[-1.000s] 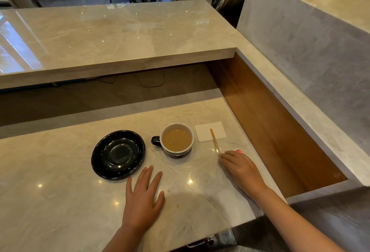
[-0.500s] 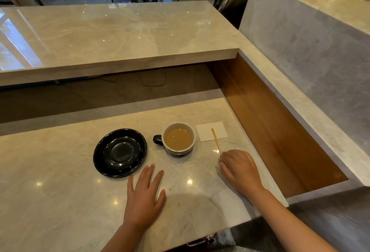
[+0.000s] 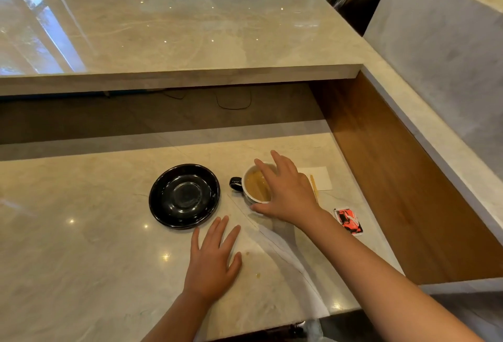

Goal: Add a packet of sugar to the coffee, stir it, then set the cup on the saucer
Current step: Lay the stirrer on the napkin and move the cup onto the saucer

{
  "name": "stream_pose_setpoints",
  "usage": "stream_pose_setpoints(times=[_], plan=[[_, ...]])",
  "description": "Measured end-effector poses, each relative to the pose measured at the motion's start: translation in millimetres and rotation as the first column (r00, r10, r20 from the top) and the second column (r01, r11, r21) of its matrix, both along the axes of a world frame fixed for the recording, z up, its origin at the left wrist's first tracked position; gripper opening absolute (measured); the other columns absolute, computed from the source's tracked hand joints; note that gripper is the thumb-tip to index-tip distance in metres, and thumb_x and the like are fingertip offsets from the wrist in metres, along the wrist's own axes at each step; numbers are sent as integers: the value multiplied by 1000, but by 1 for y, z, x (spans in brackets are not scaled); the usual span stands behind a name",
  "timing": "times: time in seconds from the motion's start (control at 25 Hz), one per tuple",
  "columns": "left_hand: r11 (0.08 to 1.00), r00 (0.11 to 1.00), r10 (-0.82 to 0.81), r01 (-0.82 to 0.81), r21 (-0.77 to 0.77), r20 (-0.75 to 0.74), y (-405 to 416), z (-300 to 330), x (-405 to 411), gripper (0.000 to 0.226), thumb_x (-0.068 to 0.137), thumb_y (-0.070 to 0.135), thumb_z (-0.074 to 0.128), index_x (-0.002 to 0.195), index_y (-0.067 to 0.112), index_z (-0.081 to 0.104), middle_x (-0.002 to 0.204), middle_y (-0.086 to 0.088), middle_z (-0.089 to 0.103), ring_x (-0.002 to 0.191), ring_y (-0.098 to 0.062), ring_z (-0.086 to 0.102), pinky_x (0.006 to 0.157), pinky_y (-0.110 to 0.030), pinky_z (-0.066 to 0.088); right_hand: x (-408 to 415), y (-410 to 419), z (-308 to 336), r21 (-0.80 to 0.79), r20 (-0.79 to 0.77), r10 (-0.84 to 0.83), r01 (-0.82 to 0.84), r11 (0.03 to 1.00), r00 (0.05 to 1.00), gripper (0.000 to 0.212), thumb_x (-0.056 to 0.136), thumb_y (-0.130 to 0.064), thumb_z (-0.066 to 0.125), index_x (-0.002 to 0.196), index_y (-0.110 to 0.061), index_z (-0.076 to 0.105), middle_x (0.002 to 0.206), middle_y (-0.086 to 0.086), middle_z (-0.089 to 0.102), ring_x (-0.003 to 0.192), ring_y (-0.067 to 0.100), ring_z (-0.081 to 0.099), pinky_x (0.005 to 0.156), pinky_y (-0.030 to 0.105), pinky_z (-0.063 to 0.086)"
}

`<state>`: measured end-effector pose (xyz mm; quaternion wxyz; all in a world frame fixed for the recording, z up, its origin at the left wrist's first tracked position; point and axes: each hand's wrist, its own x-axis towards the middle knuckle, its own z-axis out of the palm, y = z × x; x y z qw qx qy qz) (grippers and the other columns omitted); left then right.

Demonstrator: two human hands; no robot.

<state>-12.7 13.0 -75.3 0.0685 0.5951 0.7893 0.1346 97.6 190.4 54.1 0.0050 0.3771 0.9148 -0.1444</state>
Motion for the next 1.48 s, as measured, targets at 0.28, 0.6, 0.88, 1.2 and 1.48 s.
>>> stream_pose_setpoints(times=[0.28,0.6,0.88,1.2,1.48], plan=[[999,999,49,-49,-1,21,-6,0,-5,55,88,50,35,140,32,32,149,-2,29,136,-16,15,105,-50,5,-43,8,-16,-37,216,38,-31,999,976,100,64,-46,75,140,-29,12,150,13,17,131,38,21,92,50,42],[999,999,46,-46,18,14,-5,3,-3,54,88,48,37,139,30,35,149,-2,29,136,-15,13,107,-49,2,-42,16,-15,-27,172,25,-20,999,985,89,55,-45,78,128,-28,30,132,9,37,116,34,34,79,43,49],[998,999,40,-41,45,19,-5,3,-3,54,88,47,38,139,29,36,148,-3,30,136,-16,16,107,-49,2,-45,10,-15,-56,154,5,4,998,988,89,55,-47,79,127,-27,31,132,10,37,116,33,35,78,42,50],[997,999,28,-31,64,47,-4,4,-4,54,86,42,42,137,27,39,147,-6,32,136,-17,16,107,-52,3,-93,-12,22,-48,4,124,-123,991,992,88,55,-48,77,127,-27,32,132,10,37,116,31,34,75,40,46],[997,998,16,-21,71,68,-4,5,-4,51,88,41,41,137,26,37,148,-8,30,137,-18,9,106,-53,2,-145,-34,18,-71,2,240,-239,968,971,89,56,-49,78,129,-26,32,131,8,38,116,32,35,77,41,49]])
